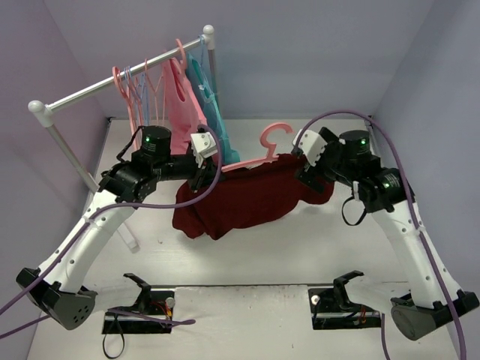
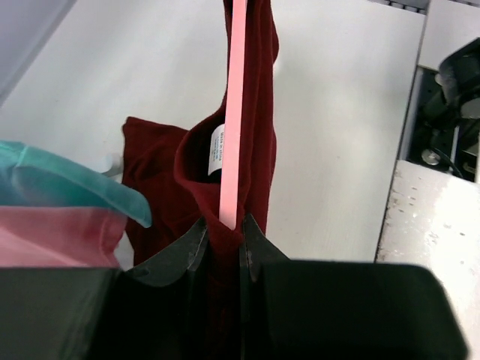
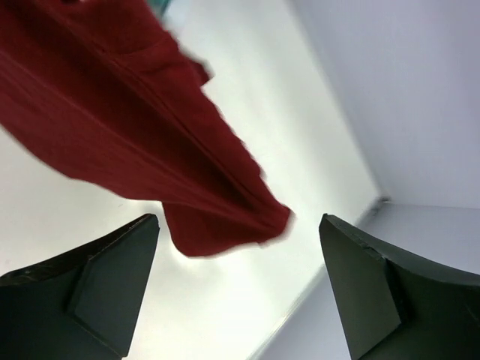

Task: Place the t-shirt on the hanger
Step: Place the hanger at the clothesline.

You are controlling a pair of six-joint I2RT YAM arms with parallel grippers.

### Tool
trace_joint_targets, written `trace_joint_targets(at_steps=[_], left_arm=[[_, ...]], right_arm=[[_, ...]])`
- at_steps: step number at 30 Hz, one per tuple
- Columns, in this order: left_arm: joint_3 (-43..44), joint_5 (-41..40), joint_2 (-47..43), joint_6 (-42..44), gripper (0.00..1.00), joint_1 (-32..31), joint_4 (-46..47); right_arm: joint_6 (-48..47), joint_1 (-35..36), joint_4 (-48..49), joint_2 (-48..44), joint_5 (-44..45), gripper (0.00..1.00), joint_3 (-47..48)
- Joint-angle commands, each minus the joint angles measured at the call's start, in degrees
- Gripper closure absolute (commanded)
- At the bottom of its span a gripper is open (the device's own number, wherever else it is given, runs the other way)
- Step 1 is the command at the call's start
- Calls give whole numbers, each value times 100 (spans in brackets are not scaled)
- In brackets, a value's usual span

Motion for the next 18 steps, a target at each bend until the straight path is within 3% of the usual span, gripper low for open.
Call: trace_joint_targets(at_steps=[1,5,12,15,18], left_arm=[[767,-152,-189,-167,100,45,696],[1781,-197,-109,-478,100,45,681],[4386,-346,395,-850,100,27,395],[4507,291,418,-1113,100,18,612],[4268,-591,362,-1004,100,18,42]], right_arm=[[-83,-6,272,-331,256,12,934],[94,-5,470,-103,453,11,1960],[233,-11,733,652,1191,10,3514],[326,-8,1031,748,1172,10,3780],[325,-5,1667,513,900,7,3424]])
